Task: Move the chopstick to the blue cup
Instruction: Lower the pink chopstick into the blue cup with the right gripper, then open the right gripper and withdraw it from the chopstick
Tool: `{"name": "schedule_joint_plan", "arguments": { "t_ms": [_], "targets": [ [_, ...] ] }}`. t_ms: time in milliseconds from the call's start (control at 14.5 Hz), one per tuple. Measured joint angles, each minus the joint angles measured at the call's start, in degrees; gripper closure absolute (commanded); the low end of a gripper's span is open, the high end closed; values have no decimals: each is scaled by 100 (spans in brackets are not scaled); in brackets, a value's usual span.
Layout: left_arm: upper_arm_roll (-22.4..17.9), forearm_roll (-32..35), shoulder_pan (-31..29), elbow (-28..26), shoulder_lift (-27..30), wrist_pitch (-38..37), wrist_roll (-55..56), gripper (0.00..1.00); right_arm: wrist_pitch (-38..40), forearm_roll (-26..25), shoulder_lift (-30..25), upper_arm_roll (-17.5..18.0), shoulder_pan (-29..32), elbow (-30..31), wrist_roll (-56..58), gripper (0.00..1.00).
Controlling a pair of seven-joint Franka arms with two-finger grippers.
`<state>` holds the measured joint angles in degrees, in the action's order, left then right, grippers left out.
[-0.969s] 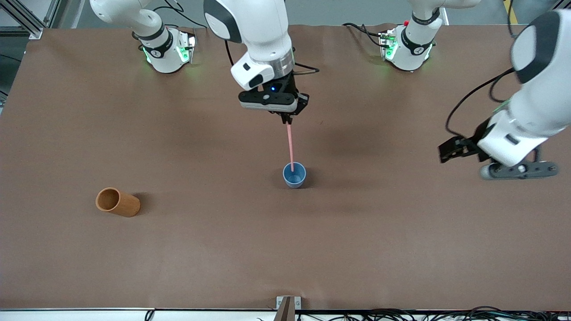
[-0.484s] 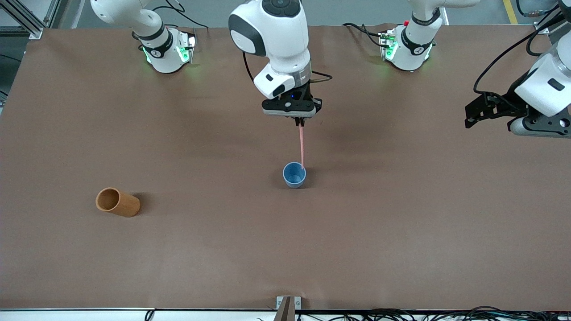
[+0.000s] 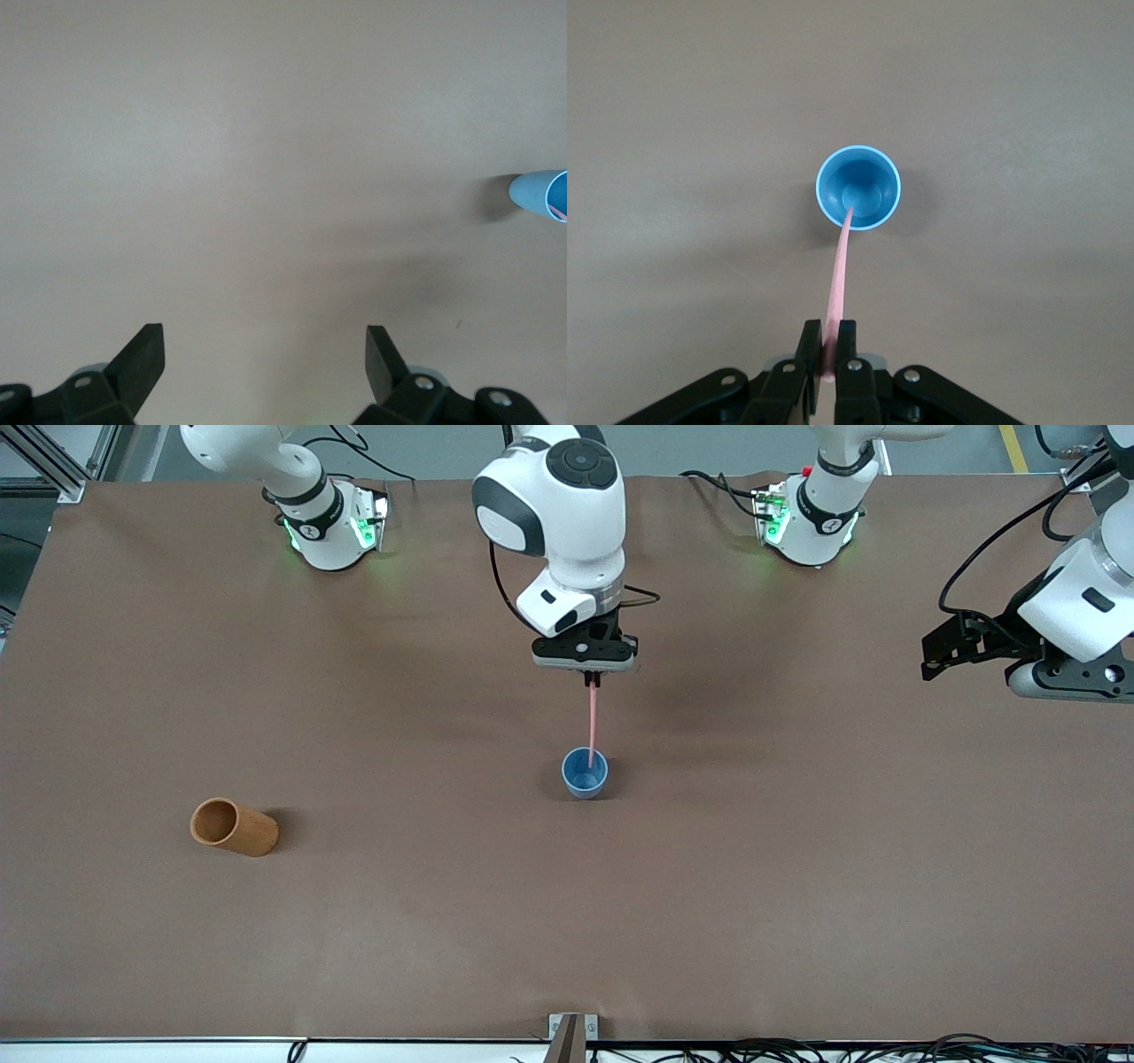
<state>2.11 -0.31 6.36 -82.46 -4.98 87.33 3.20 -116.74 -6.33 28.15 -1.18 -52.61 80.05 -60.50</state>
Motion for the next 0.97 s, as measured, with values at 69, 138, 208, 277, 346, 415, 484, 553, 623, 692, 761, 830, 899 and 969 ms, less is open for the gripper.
{"name": "schedule_joint_plan", "arguments": {
  "t_ms": [69, 138, 208, 277, 346, 415, 484, 553, 623, 692, 761, 830, 899, 969],
  "targets": [
    [-5, 0, -9, 0, 0, 1, -4, 0, -6, -8, 17, 0, -12, 1, 0, 80],
    [-9, 0, -19, 0, 0, 1, -27, 0, -12, -13, 33, 0, -17, 1, 0, 78],
    [-13, 0, -26, 0, 0, 1, -63, 0, -16, -16, 45, 0, -18, 1, 0, 76],
    [-15, 0, -28, 0, 0, 1, -83, 0, -21, -18, 53, -1, -18, 1, 0, 75],
    [-15, 0, -28, 0, 0, 1, -87, 0, -24, -19, 57, -2, -18, 1, -1, 72],
    [-15, 0, -28, 0, 0, 1, -88, 0, -24, -20, 57, -7, -19, 0, -3, 68],
    [-15, 0, -28, 0, 0, 1, -88, 0, -25, -21, 57, -21, -18, -4, -3, 57],
    [-15, 0, -28, 0, 0, 1, -88, 0, -25, -22, 56, -44, -14, -17, -3, 43],
    [-15, 0, -28, 0, 0, 1, -88, 0, -24, -22, 52, -74, 3, -40, -2, 27],
    [-15, 0, -28, -1, 0, 1, -88, 0, 9, -22, 34, -96, 52, -68, -2, 12],
    [-16, 0, -28, -2, 0, 1, -88, 0, 130, -22, -16, -113, 134, -98, 0, 0],
    [-16, 0, -28, -3, 0, 1, -88, 0, 317, -22, -112, -121, 244, -117, 20, 0],
    [-16, 0, -28, -3, 0, 1, -88, 0, 531, -22, -244, -125, 368, -137, 55, 0],
    [-16, 0, -28, -4, 0, 1, -88, 0, 775, -22, -403, -129, 496, -150, 100, 0]
  ]
}}
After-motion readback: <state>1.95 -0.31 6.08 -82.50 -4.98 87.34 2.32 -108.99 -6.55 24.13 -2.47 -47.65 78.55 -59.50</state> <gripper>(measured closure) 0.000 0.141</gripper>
